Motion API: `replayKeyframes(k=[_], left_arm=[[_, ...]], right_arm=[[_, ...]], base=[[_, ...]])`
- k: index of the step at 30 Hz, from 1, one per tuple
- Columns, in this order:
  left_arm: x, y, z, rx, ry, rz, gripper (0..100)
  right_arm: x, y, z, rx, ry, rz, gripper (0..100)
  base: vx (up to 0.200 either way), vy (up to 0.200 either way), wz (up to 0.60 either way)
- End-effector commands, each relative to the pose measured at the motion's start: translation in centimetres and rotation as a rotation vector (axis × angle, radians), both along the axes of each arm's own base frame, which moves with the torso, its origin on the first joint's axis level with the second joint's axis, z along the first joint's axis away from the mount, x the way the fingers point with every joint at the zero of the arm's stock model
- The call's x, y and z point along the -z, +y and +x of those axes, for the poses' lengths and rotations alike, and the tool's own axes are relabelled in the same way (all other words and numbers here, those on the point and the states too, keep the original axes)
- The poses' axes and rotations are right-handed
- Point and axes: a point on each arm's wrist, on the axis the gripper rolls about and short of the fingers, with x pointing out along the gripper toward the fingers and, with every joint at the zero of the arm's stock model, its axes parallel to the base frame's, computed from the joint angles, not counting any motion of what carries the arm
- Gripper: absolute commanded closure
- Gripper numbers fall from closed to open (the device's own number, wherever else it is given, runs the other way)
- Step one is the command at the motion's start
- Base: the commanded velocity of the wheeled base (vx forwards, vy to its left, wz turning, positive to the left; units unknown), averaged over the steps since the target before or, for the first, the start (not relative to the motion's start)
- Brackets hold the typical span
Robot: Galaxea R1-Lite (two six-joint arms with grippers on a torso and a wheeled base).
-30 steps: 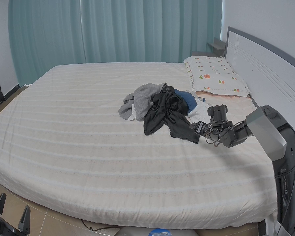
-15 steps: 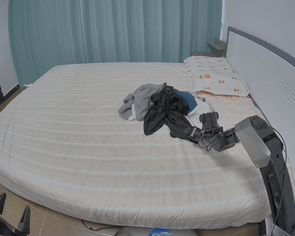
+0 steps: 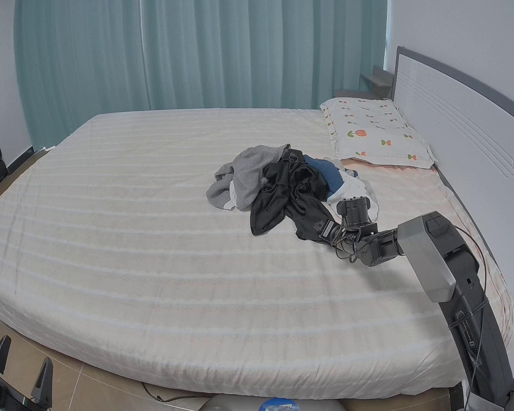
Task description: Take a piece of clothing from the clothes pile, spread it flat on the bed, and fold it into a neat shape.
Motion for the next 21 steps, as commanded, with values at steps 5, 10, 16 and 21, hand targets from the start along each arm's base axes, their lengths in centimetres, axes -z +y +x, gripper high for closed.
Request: replayKeyframes(k=[5, 10, 16, 21], left_arm=[[0.5, 0.0, 0.0, 0.0, -0.002, 0.0, 0], [0.5, 0.0, 0.0, 0.0, -0.002, 0.0, 0], [0.5, 0.0, 0.0, 0.0, -0.002, 0.0, 0], [0.5, 0.0, 0.0, 0.0, -0.002, 0.0, 0]], right_arm=[[-1.6, -0.2, -0.1, 0.034, -0.012, 0.041, 100], [-4.0, -0.5, -1.7, 0.051, 0.012, 0.111, 100], [-10.8, -1.6, -6.3, -0.032, 0.07, 0.31, 100], [-13.2, -2.7, -11.8, -0.138, 0.058, 0.387, 100]], base=[[0.0, 0.0, 0.0], [0.0, 0.0, 0.0], [0.0, 0.0, 0.0], [0.0, 0.0, 0.0]])
